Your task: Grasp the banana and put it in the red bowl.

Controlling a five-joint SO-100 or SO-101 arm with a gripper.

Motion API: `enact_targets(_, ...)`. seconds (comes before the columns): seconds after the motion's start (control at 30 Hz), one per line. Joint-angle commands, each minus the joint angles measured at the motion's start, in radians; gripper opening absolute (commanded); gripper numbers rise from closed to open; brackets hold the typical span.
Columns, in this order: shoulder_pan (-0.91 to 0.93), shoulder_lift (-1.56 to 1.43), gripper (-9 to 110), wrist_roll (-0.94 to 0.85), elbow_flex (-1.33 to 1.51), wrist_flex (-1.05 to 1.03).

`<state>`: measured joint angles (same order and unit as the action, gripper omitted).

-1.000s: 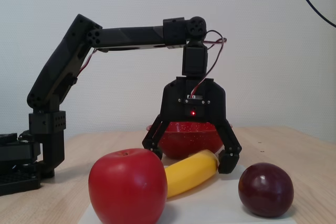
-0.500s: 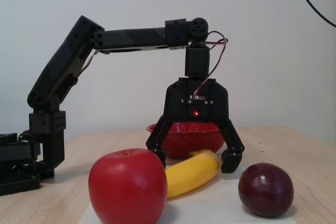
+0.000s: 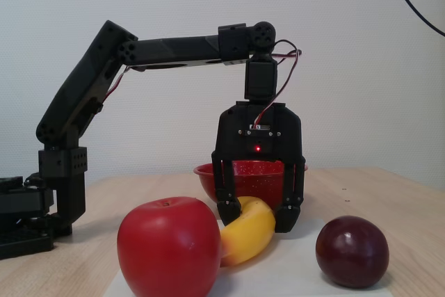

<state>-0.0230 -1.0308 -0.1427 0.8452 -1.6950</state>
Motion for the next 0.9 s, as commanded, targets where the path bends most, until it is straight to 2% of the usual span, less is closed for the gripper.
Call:
enact_targets(0.0,-0.017,-0.115,0,-0.018,-0.109,-0.044)
enact_targets(0.47,-0.035,-0.218,0,-0.012,-0.308,-0.202)
enact_targets(0.87,-0.046,-0.324,0,0.023,-0.497,-0.21)
